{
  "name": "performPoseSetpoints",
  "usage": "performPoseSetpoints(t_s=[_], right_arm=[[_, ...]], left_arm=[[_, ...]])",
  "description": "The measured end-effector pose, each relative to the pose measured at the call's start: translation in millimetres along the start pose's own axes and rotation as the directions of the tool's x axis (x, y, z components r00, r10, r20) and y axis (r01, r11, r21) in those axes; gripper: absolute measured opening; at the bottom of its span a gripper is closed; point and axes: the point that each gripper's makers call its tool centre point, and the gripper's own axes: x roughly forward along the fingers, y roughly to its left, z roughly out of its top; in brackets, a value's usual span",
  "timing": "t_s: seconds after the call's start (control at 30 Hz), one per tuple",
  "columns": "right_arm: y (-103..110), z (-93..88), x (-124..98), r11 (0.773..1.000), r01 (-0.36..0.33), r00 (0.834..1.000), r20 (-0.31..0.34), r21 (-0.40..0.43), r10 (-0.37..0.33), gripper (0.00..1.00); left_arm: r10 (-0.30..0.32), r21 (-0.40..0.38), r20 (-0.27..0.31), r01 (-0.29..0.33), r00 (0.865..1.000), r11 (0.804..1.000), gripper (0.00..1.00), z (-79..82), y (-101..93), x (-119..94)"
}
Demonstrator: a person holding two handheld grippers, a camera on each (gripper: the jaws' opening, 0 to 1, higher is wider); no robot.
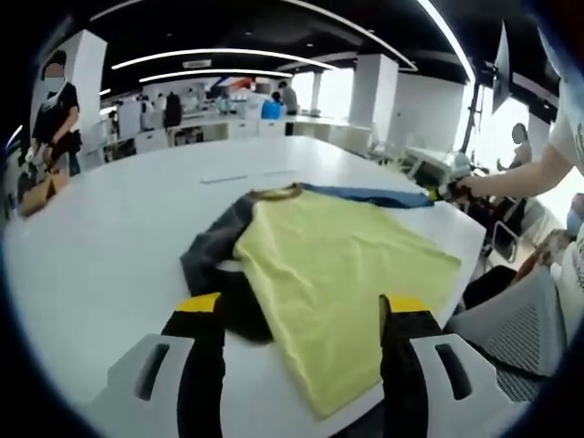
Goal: Fold the garment on the visible template until the final outline fits inside the template.
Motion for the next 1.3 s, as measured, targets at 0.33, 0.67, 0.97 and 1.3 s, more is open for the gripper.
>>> performPoseSetpoints(t_s=[0.33,0.67,0.97,1.3], right_arm=[[1,-2.2,-2,0.990,0.058,0.998,-0.024,-0.126,-0.062,0.00],[4,-2.3,-4,0.984,0.072,0.996,-0.033,-0.165,-0.079,0.00],[3,-1.0,-5,0.986,0.073,0.996,-0.029,-0.149,-0.078,0.00],[8,10.4,-10,0.992,0.044,0.999,0.011,-0.118,-0.043,0.00]], left_arm=[[0.000,-0.001,0.001,0.000,1.000,1.000,0.63,1.8,-0.7,0],[0.005,-0.007,-0.007,-0.005,1.000,1.000,0.61,0.3,0.8,-1],[0.010,-0.007,-0.007,-0.010,1.000,1.000,0.62,0.7,1.5,-3],[0.009,-0.011,-0.001,-0.009,1.000,1.000,0.67,1.6,3.3,-5]])
